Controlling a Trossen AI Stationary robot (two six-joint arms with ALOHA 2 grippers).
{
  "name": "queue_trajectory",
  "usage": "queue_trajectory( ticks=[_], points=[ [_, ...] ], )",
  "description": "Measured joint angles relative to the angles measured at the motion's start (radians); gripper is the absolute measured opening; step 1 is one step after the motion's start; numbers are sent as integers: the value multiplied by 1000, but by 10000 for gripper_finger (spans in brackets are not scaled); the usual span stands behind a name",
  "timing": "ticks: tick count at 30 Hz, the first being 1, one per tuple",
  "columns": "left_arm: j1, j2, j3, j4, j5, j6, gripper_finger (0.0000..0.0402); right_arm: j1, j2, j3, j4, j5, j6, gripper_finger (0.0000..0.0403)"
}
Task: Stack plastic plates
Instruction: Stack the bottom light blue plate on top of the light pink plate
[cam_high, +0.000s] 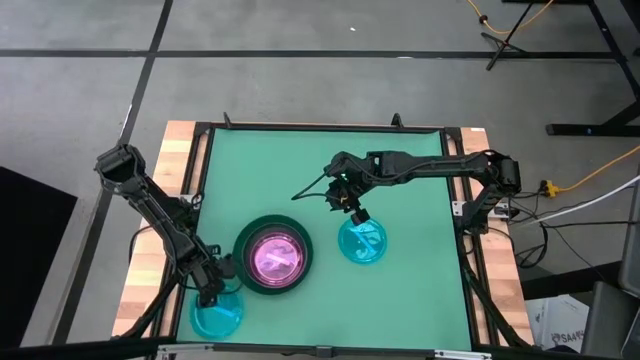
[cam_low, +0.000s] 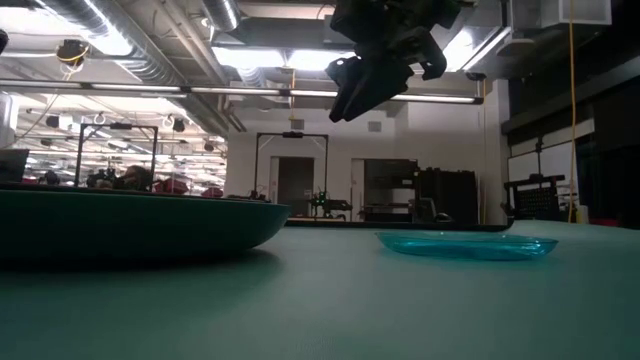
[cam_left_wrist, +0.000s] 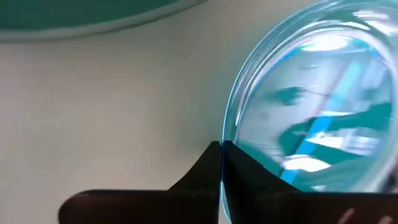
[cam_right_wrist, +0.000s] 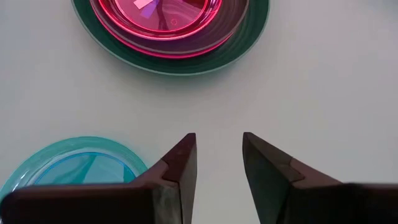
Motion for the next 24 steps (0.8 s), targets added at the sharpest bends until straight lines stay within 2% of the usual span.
queue_trajectory(
  ticks=[6,10,24],
  points=[
    [0,1,0,84,60,-1,1,0,0,0,0,0,0,120],
    [1,1,9,110,66,-1,1,0,0,0,0,0,0,120],
    [41,-1,97,114,-30,1,0,0,0,0,0,0,-3,120]
  ],
)
